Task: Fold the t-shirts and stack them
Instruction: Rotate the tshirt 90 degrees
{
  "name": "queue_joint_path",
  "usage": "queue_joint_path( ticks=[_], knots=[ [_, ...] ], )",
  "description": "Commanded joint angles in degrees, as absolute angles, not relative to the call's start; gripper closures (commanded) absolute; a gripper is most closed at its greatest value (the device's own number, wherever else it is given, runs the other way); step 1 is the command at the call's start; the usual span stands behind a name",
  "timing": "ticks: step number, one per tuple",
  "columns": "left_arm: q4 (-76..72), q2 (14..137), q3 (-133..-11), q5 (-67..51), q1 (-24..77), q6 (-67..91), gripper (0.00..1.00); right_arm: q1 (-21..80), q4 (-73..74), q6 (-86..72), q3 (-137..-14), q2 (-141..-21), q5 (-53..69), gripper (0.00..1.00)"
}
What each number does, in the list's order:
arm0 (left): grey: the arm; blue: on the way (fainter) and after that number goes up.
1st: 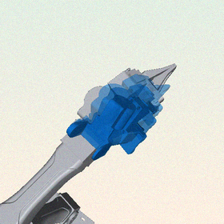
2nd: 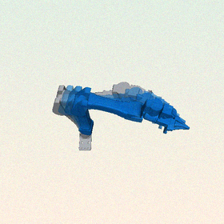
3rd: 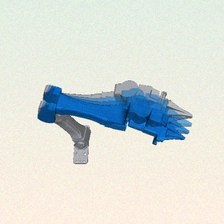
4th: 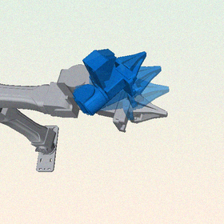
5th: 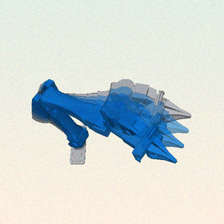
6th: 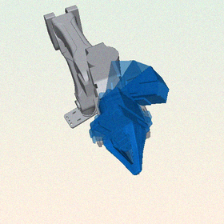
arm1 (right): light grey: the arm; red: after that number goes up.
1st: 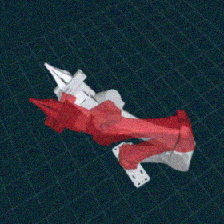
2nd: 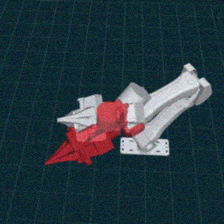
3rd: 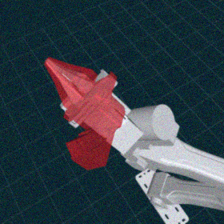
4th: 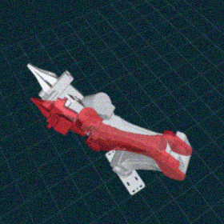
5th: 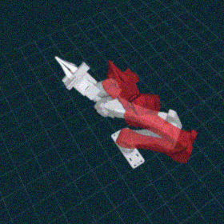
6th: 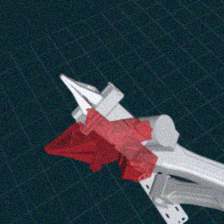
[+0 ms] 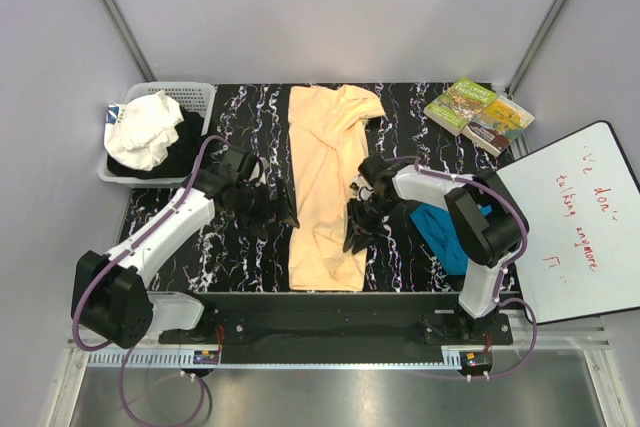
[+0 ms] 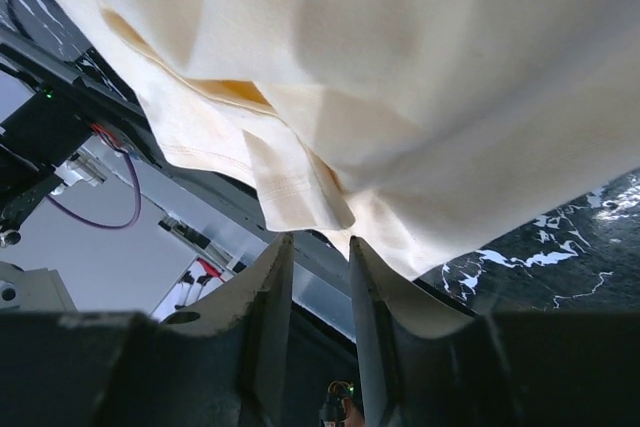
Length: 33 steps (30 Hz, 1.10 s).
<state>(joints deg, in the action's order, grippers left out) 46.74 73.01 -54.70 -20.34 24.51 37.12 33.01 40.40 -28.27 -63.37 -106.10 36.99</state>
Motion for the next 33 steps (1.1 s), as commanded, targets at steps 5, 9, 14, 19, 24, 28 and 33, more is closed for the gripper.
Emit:
queue_joint_path(
  ticks=[5,9,14,19,24,28,33],
  knots=[
    [46.0,72.2,-53.6,-20.3,24.3,35.9,0.01,33.9,40.2,-27.1,-67.1,-107.7,36.0,0.63],
    [46.1,71.6,-52.9,-20.3,24.3,35.8,0.01,34.5,40.1,-26.8,-67.7,-108.3,35.7,0.63],
    [46.1,71.4,-52.7,-20.4,24.3,35.6,0.01,34.5,40.7,-26.8,-67.2,-107.5,34.5,0.61],
    [46.1,71.5,-52.6,-20.5,24.3,35.5,0.01,34.5,42.1,-26.6,-67.0,-106.1,33.4,0.60],
    [46.2,71.9,-52.6,-20.4,24.3,35.2,0.01,34.5,43.0,-25.8,-66.9,-105.7,31.7,0.60],
    [46.1,72.2,-52.5,-20.4,24.3,35.1,0.01,34.5,42.3,-25.6,-67.2,-107.9,31.6,0.60],
    [46.1,72.2,-52.2,-20.2,24.3,34.9,0.01,35.0,41.7,-25.1,-69.3,-109.2,32.9,0.65]
  ],
)
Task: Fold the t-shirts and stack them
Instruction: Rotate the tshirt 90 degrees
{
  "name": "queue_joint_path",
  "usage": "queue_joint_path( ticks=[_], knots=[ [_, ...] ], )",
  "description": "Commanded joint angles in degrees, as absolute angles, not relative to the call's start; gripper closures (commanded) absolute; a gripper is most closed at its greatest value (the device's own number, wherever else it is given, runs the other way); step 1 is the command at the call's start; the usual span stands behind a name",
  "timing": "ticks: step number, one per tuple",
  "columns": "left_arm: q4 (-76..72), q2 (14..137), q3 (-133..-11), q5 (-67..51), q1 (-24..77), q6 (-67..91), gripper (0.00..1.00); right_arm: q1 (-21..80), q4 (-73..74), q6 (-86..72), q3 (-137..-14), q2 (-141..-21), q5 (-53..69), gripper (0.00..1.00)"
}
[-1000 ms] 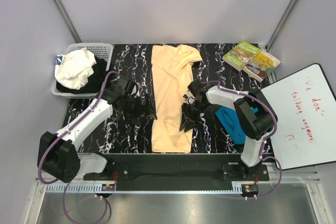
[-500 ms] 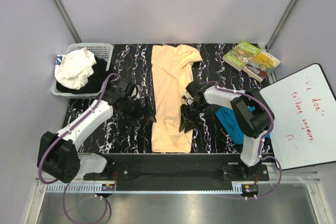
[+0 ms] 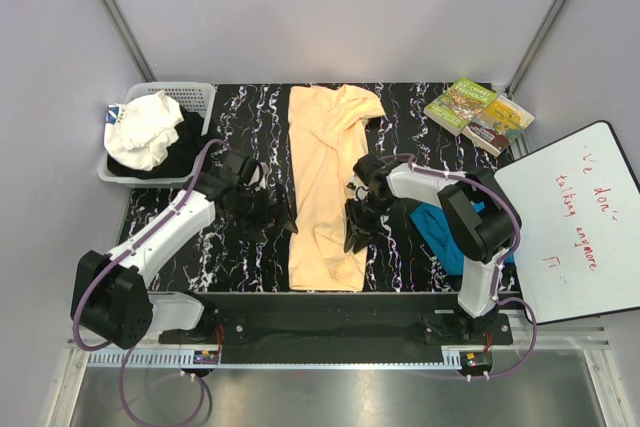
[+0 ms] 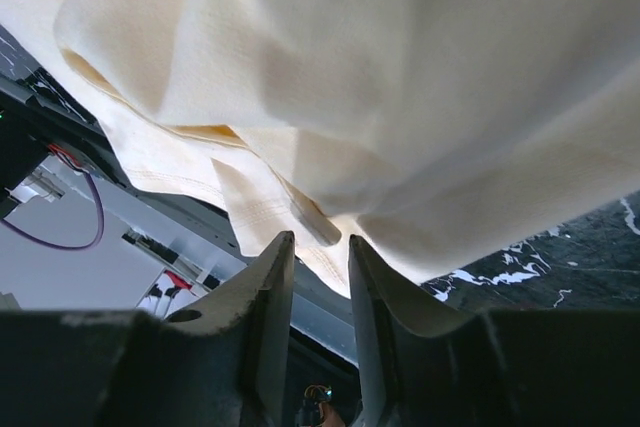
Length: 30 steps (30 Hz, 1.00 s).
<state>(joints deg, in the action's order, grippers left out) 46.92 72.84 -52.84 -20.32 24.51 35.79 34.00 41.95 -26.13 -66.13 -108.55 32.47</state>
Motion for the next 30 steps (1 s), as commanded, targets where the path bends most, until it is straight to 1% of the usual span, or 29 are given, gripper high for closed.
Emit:
queue_joint_path(
  ticks=[1,3,4,5,11,20,24,30],
  knots=[
    [46.1,72.2,-52.2,-20.3,24.3,35.0,0.01,35.1,41.6,-25.2,-69.8,-109.3,33.0,0.70],
    [46.1,72.2,-51.8,-20.1,24.3,35.0,0.01,35.2,41.4,-25.4,-70.3,-109.7,33.3,0.75],
    [46.1,72.2,-51.7,-20.1,24.3,35.0,0.01,35.3,41.3,-25.6,-70.7,-109.7,33.5,0.82],
    [46.2,72.2,-51.5,-20.0,24.3,34.9,0.01,35.4,41.2,-25.7,-70.8,-109.7,33.7,0.86],
    [46.2,72.5,-51.2,-19.8,24.3,34.5,0.01,35.9,41.1,-25.4,-70.3,-109.6,34.7,0.96],
    [46.2,73.2,-52.3,-18.8,24.3,34.1,0.01,37.4,44.3,-25.0,-71.7,-104.2,39.1,0.97],
    [46.3,75.1,-53.7,-18.3,24.3,33.5,0.01,39.8,47.2,-24.0,-73.6,-105.3,41.2,0.97],
    [46.9,80.3,-59.4,-16.7,24.3,32.2,0.01,45.2,49.2,-23.4,-74.6,-109.2,44.6,0.96]
  ],
)
